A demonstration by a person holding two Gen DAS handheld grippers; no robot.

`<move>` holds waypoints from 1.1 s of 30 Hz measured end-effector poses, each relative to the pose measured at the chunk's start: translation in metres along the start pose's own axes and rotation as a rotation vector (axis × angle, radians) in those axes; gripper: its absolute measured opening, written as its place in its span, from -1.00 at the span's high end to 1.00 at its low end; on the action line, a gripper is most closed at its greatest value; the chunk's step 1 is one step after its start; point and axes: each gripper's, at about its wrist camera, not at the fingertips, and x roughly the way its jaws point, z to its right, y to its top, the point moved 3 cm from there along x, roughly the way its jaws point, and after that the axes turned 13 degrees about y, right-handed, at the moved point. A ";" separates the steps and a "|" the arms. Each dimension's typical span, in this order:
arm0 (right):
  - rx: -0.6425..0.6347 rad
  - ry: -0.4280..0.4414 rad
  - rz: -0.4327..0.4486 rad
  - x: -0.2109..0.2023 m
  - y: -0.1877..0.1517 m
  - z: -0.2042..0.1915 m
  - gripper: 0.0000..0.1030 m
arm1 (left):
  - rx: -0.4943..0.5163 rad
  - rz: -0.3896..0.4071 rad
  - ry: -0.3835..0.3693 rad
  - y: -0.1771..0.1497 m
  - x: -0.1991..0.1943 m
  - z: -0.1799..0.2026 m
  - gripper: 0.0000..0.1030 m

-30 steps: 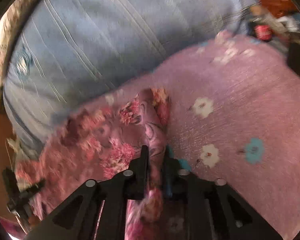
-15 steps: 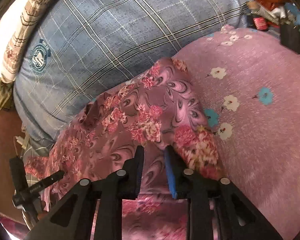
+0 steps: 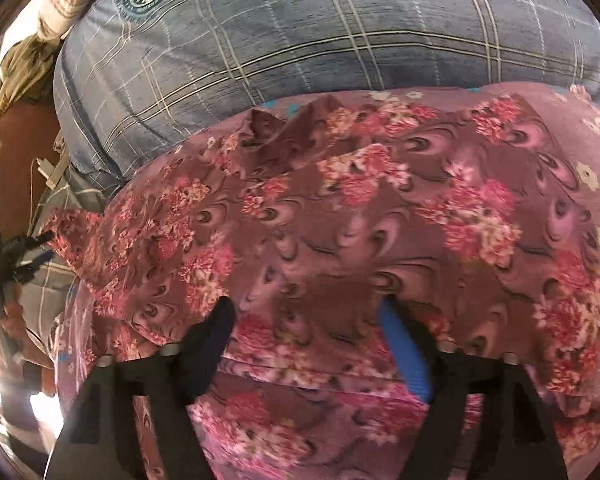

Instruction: Fold small clothes

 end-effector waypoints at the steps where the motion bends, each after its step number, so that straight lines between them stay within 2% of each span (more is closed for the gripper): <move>1: -0.018 -0.018 -0.007 0.000 -0.002 -0.005 -0.69 | -0.036 -0.002 0.017 0.010 0.001 -0.014 -0.12; 4: -0.084 -0.071 -0.050 0.014 -0.001 -0.016 -0.85 | -0.118 -0.021 0.071 0.036 0.014 -0.049 -0.14; 7: -0.118 -0.109 -0.081 0.024 0.000 -0.023 -0.97 | -0.147 -0.069 0.094 0.044 0.040 -0.057 -0.14; 8: -0.124 -0.115 -0.089 0.025 -0.001 -0.023 -1.00 | -0.156 -0.084 0.084 0.045 0.048 -0.059 -0.14; 9: -0.126 -0.119 -0.093 0.026 0.000 -0.024 -1.00 | -0.171 -0.066 0.033 0.048 0.051 -0.057 -0.14; 10: -0.129 -0.126 -0.096 0.028 0.000 -0.025 -1.00 | -0.182 -0.056 0.012 0.049 0.052 -0.055 -0.14; 11: -0.132 -0.132 -0.099 0.027 -0.001 -0.025 -1.00 | -0.188 -0.055 -0.002 0.051 0.055 -0.053 -0.08; 12: -0.133 -0.134 -0.101 0.029 0.000 -0.026 -1.00 | -0.181 -0.053 -0.016 0.053 0.060 -0.052 0.41; 13: -0.136 -0.135 -0.104 0.029 0.001 -0.026 -1.00 | -0.168 -0.061 -0.017 0.054 0.064 -0.050 0.71; 14: -0.138 -0.133 -0.107 0.029 0.000 -0.025 -1.00 | -0.162 -0.077 -0.019 0.054 0.069 -0.049 0.85; 16: -0.138 -0.127 -0.106 0.029 0.000 -0.025 -1.00 | -0.187 -0.085 -0.042 0.052 0.072 -0.055 0.86; 19: -0.139 -0.121 -0.105 0.030 0.001 -0.025 -1.00 | -0.185 -0.046 -0.098 0.047 0.056 -0.054 0.86; 22: -0.142 -0.108 -0.107 0.029 0.002 -0.026 -0.99 | -0.150 -0.012 -0.139 0.040 0.029 -0.041 0.86; 25: -0.114 -0.089 -0.082 0.019 0.004 -0.024 -0.89 | -0.097 0.022 -0.166 0.034 0.001 -0.024 0.86; 29: -0.050 -0.041 0.015 -0.011 0.009 -0.018 -0.87 | -0.028 0.057 -0.200 0.022 -0.032 0.007 0.86; 33: -0.042 -0.015 0.131 -0.053 0.012 -0.015 -0.87 | 0.052 0.080 -0.242 0.002 -0.064 0.045 0.86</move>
